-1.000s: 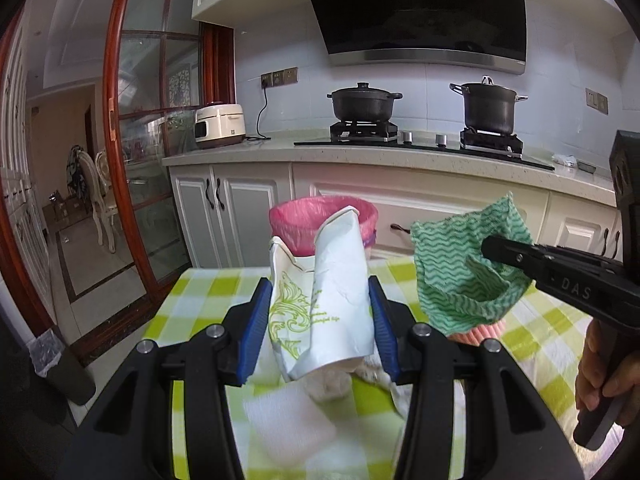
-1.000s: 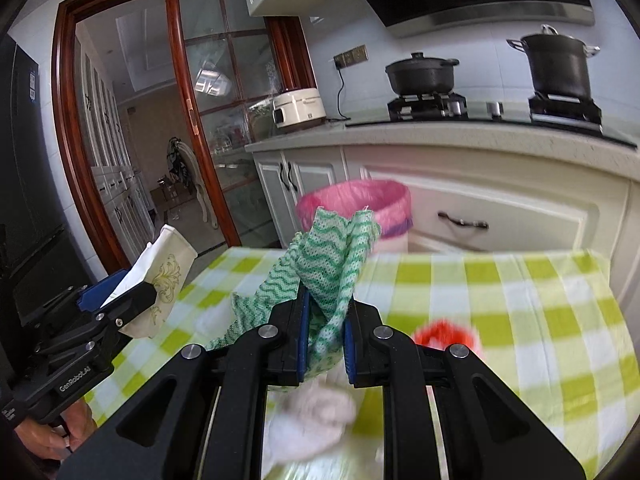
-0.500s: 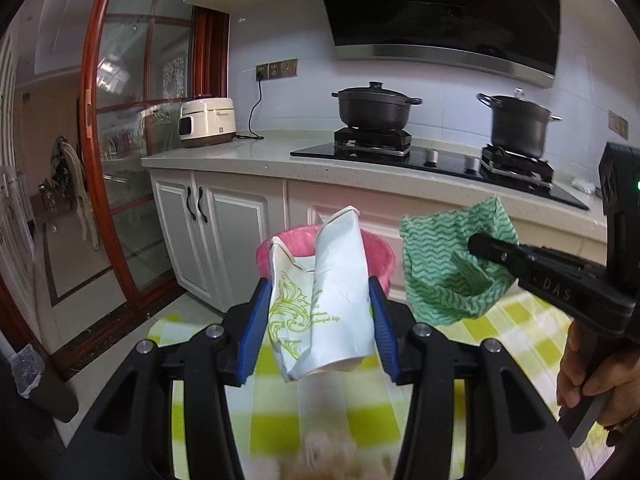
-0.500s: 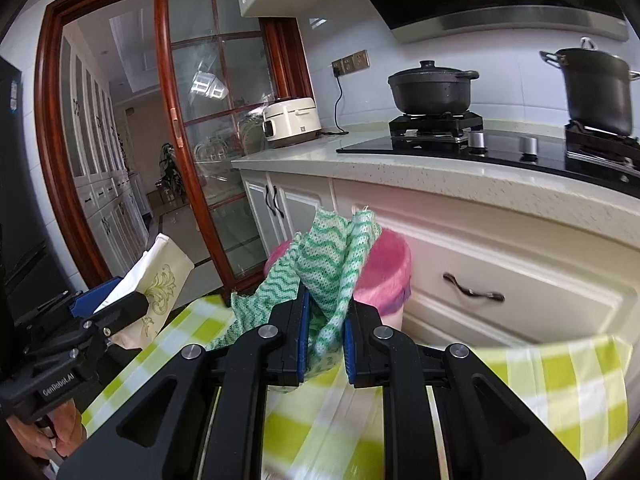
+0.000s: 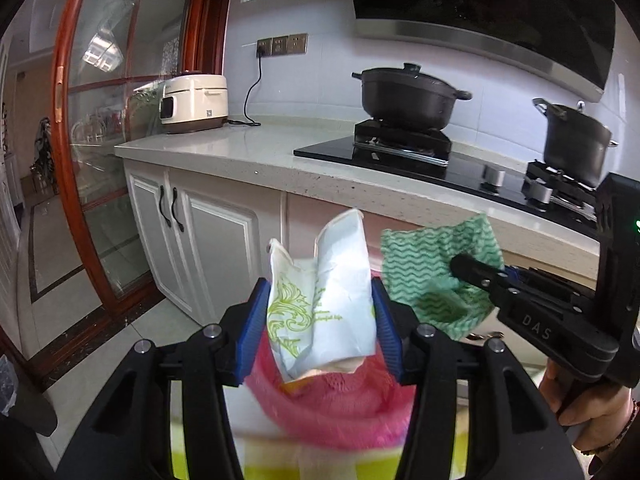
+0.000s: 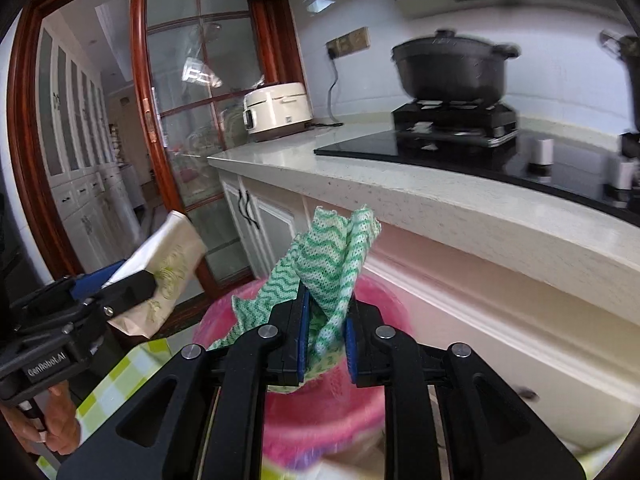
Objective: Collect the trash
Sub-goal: 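Carry cloth and napkin to the pink bin and open both tools, then move both tools back over the table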
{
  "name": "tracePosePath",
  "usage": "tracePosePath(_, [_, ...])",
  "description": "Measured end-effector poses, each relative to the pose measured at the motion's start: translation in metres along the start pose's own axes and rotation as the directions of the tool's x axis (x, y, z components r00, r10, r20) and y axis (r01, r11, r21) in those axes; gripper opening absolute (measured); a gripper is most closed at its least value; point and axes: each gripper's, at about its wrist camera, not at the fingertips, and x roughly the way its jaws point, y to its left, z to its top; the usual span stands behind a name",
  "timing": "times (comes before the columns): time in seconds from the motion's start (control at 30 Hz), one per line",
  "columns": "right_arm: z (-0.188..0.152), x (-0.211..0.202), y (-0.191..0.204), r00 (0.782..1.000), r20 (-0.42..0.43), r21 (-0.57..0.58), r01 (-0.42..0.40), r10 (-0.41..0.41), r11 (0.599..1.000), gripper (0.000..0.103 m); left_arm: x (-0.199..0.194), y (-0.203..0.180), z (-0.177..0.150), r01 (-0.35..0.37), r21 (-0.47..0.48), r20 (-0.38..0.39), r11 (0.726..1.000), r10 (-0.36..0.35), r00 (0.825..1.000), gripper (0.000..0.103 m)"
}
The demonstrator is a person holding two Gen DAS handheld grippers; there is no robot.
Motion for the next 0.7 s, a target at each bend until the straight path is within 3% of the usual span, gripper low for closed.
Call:
tracePosePath(0.1, [0.003, 0.024, -0.014, 1.000, 0.003, 0.007, 0.003, -0.003, 1.000, 0.052, 0.027, 0.009, 0.002, -0.057, 0.003, -0.001, 0.998, 0.057, 0.998, 0.063])
tracePosePath(0.2, [0.003, 0.024, -0.023, 1.000, 0.026, 0.011, 0.011, -0.011, 1.000, 0.054, 0.036, 0.024, -0.001, -0.086, -0.022, -0.001, 0.996, 0.086, 0.996, 0.063])
tracePosePath(0.33, [-0.003, -0.002, -0.028, 0.999, 0.050, 0.028, 0.005, -0.006, 1.000, 0.054, 0.021, 0.038, -0.011, -0.107, -0.044, 0.001, 0.993, 0.107, 0.994, 0.063])
tracePosePath(0.47, [-0.014, -0.056, -0.017, 0.999, 0.054, 0.004, -0.001, 0.001, 1.000, 0.054, -0.027, 0.033, -0.026, -0.109, -0.046, 0.005, 0.993, 0.109, 0.994, 0.065])
tracePosePath(0.7, [-0.039, -0.193, 0.008, 0.993, 0.115, -0.009, -0.004, 0.005, 1.000, 0.054, -0.145, 0.008, -0.058, -0.105, -0.004, 0.045, 0.994, 0.105, 0.993, 0.085])
